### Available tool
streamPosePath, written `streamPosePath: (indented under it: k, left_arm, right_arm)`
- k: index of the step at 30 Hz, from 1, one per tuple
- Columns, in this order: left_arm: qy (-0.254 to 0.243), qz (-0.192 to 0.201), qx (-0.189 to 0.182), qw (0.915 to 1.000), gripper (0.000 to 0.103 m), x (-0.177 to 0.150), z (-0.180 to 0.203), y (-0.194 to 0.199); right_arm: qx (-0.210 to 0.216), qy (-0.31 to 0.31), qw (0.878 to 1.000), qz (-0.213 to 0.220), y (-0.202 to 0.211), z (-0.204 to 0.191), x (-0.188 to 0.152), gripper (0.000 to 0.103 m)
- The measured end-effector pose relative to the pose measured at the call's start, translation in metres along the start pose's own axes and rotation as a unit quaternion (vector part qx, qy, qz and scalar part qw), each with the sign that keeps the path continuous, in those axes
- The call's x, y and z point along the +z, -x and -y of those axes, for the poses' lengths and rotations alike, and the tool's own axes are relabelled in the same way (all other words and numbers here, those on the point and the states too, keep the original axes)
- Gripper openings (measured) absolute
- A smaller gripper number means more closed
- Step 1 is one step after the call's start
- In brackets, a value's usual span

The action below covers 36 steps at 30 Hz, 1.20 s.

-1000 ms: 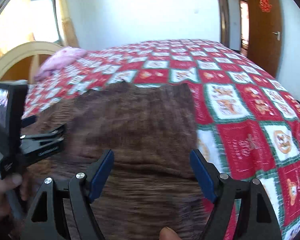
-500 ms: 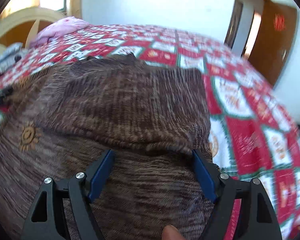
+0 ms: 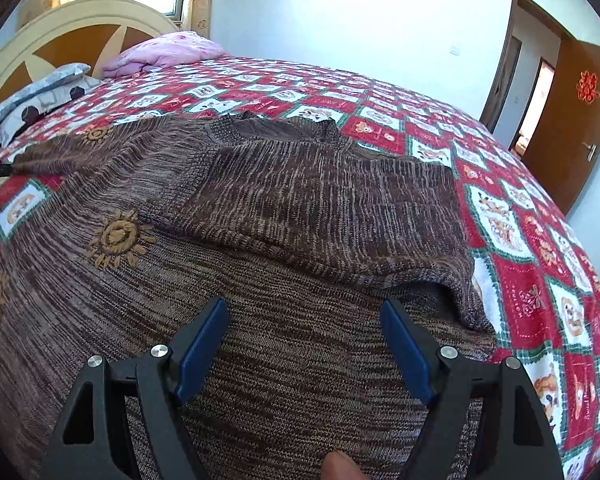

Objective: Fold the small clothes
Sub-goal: 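Move the left gripper to the other sleeve cuff and grasp it, then fold the held sleeve over the sweater body with the left gripper and release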

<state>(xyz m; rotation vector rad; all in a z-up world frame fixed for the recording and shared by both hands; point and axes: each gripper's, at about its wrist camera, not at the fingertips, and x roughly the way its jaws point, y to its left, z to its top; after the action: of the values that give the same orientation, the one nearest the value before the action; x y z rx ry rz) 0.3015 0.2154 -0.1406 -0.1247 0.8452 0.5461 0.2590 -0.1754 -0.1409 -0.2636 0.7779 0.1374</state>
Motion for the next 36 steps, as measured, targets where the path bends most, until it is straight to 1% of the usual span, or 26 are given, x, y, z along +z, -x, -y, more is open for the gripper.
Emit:
streamPosePath:
  k: [2, 4, 6, 8, 9, 10, 11, 12, 13, 14, 16, 19, 22, 23, 24, 25, 26, 27, 28, 31, 33, 36]
  left_arm:
    - [0.036, -0.012, -0.019, 0.9991, 0.096, 0.001, -0.017, -0.007]
    - [0.074, -0.021, -0.051, 0.9958, 0.094, 0.002, -0.032, -0.013]
    - [0.106, -0.025, -0.08, 0.9909, 0.081, 0.003, -0.041, -0.019]
    - [0.131, -0.026, -0.109, 0.985, 0.075, 0.006, -0.045, -0.022]
    - [0.141, -0.022, -0.121, 0.9824, 0.068, 0.008, -0.044, -0.022]
    - [0.148, -0.023, -0.14, 0.9788, 0.064, 0.01, -0.043, -0.024]
    - [0.154, -0.027, -0.155, 0.9755, 0.058, 0.012, -0.042, -0.026]
    - [0.161, -0.032, -0.17, 0.9716, 0.055, 0.014, -0.04, -0.029]
    - [0.168, -0.036, -0.181, 0.9684, 0.054, 0.016, -0.037, -0.032]
    - [0.168, -0.038, -0.185, 0.9676, 0.054, 0.018, -0.033, -0.034]
    - [0.166, -0.038, -0.178, 0.9691, 0.054, 0.021, -0.028, -0.038]
    - [0.182, -0.043, -0.179, 0.9659, 0.054, 0.025, -0.026, -0.047]
    - [0.187, -0.042, -0.173, 0.9661, 0.054, 0.032, -0.024, -0.054]
    - [0.188, -0.041, -0.17, 0.9665, 0.051, 0.032, -0.025, -0.055]
    - [0.19, -0.041, -0.164, 0.967, 0.042, 0.035, -0.025, -0.057]
    - [0.191, -0.04, -0.162, 0.9672, 0.036, 0.035, -0.026, -0.056]
    - [0.192, -0.041, -0.166, 0.9665, 0.021, 0.036, -0.027, -0.057]
    - [0.192, -0.043, -0.177, 0.9644, 0.013, 0.037, -0.028, -0.058]
    - [0.194, -0.043, -0.19, 0.9614, 0.013, 0.037, -0.031, -0.058]
    - [0.2, -0.027, -0.208, 0.9571, 0.012, 0.037, -0.035, -0.052]
    - [0.194, -0.014, -0.206, 0.9591, 0.011, 0.038, -0.035, -0.044]
    - [0.191, -0.001, -0.213, 0.9581, 0.011, 0.044, -0.033, -0.034]
  right_arm:
    - [0.003, -0.005, 1.0, 0.0, -0.002, -0.002, 0.0, 0.079]
    - [0.007, -0.012, 1.0, -0.002, -0.004, -0.001, -0.002, 0.08]
    - [0.008, -0.017, 1.0, -0.003, -0.004, 0.001, -0.002, 0.081]
    - [0.006, -0.017, 1.0, -0.002, -0.004, 0.001, -0.003, 0.081]
    - [0.004, -0.017, 1.0, -0.002, -0.004, 0.0, -0.003, 0.081]
    - [0.003, -0.016, 1.0, -0.001, -0.004, 0.0, -0.004, 0.082]
    - [0.001, -0.016, 1.0, -0.001, -0.004, 0.0, -0.004, 0.082]
    - [0.001, -0.016, 1.0, -0.001, -0.004, 0.0, -0.003, 0.082]
    - [0.0, -0.016, 1.0, -0.001, -0.004, 0.0, -0.003, 0.082]
    - [-0.001, -0.016, 1.0, -0.001, -0.004, 0.0, -0.003, 0.083]
    - [-0.002, -0.017, 1.0, 0.0, -0.004, 0.0, -0.004, 0.083]
    - [-0.004, -0.017, 1.0, 0.0, -0.004, 0.0, -0.004, 0.083]
    - [-0.003, -0.018, 1.0, 0.0, -0.004, 0.001, -0.004, 0.083]
    - [-0.003, -0.018, 1.0, 0.0, -0.004, 0.001, -0.004, 0.083]
    - [-0.003, -0.019, 1.0, 0.0, -0.004, 0.0, -0.004, 0.083]
    - [-0.004, -0.019, 1.0, 0.0, -0.004, 0.001, -0.004, 0.083]
    - [-0.004, -0.019, 1.0, 0.0, -0.004, 0.0, -0.004, 0.084]
    - [-0.004, -0.019, 1.0, 0.0, -0.004, 0.001, -0.004, 0.084]
    - [-0.004, -0.019, 1.0, 0.0, -0.004, 0.001, -0.004, 0.084]
    - [-0.004, -0.02, 1.0, 0.0, -0.004, 0.001, -0.004, 0.084]
    - [-0.005, -0.02, 1.0, 0.0, -0.004, 0.001, -0.004, 0.084]
    - [-0.005, -0.02, 1.0, 0.0, -0.004, 0.001, -0.004, 0.084]
